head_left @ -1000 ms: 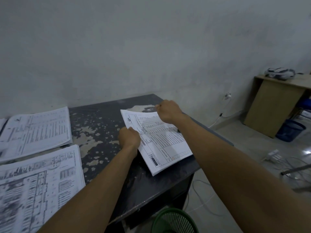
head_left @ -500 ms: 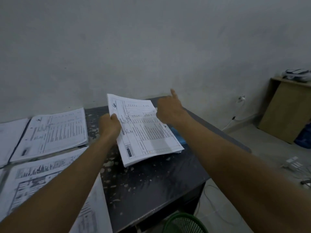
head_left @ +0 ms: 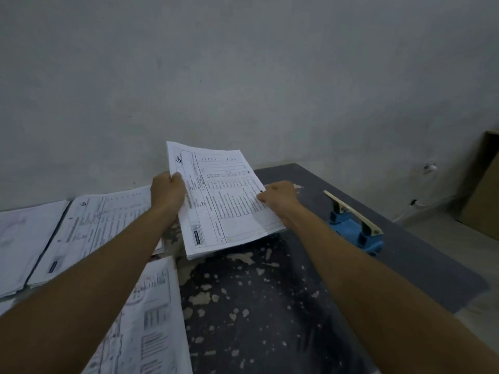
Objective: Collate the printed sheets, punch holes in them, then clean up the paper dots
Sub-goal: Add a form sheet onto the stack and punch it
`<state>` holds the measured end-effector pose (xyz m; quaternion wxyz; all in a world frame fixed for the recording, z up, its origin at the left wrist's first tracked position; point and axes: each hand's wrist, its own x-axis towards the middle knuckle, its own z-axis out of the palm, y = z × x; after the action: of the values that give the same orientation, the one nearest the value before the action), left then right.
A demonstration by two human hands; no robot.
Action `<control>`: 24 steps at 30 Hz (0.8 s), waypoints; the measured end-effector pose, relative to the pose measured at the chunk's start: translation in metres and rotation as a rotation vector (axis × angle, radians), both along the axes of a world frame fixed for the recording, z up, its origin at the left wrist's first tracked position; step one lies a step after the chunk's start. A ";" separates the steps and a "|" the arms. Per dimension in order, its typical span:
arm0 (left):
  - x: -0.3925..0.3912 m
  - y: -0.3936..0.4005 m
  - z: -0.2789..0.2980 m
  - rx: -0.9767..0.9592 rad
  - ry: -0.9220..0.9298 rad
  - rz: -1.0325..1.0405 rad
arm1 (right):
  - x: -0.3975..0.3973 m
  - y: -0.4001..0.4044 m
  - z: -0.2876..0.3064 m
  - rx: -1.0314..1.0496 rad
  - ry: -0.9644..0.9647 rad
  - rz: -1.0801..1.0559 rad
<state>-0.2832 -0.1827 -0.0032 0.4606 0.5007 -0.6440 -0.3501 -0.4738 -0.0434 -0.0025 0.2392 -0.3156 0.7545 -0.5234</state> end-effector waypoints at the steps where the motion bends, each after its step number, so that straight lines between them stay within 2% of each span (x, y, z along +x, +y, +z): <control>1: -0.002 -0.006 -0.004 -0.017 -0.077 0.001 | -0.001 -0.007 -0.005 -0.006 0.052 -0.019; 6: -0.005 -0.040 -0.024 -0.061 -0.460 -0.062 | 0.004 -0.036 -0.026 0.092 0.283 -0.026; 9: -0.007 -0.057 -0.033 -0.112 -0.615 -0.067 | 0.006 -0.050 -0.034 0.142 0.363 -0.045; 14: -0.010 -0.080 -0.043 -0.131 -0.748 -0.068 | 0.004 -0.065 -0.035 0.202 0.474 -0.058; 16: -0.009 -0.083 -0.042 -0.192 -0.807 -0.034 | 0.006 -0.067 -0.034 0.238 0.516 -0.052; 18: -0.004 -0.084 -0.034 -0.283 -0.871 0.038 | 0.011 -0.067 -0.034 0.268 0.649 -0.061; 20: 0.006 -0.085 -0.022 -0.359 -0.899 0.088 | 0.020 -0.069 -0.034 0.243 0.800 -0.077; 24: 0.041 -0.078 0.001 -0.445 -0.918 0.101 | 0.060 -0.078 -0.029 0.062 0.799 -0.012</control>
<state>-0.2423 -0.2606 -0.0024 0.2422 0.5231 -0.8137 0.0744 -0.4143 -0.1210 -0.0314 -0.0669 -0.4826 0.8053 -0.3378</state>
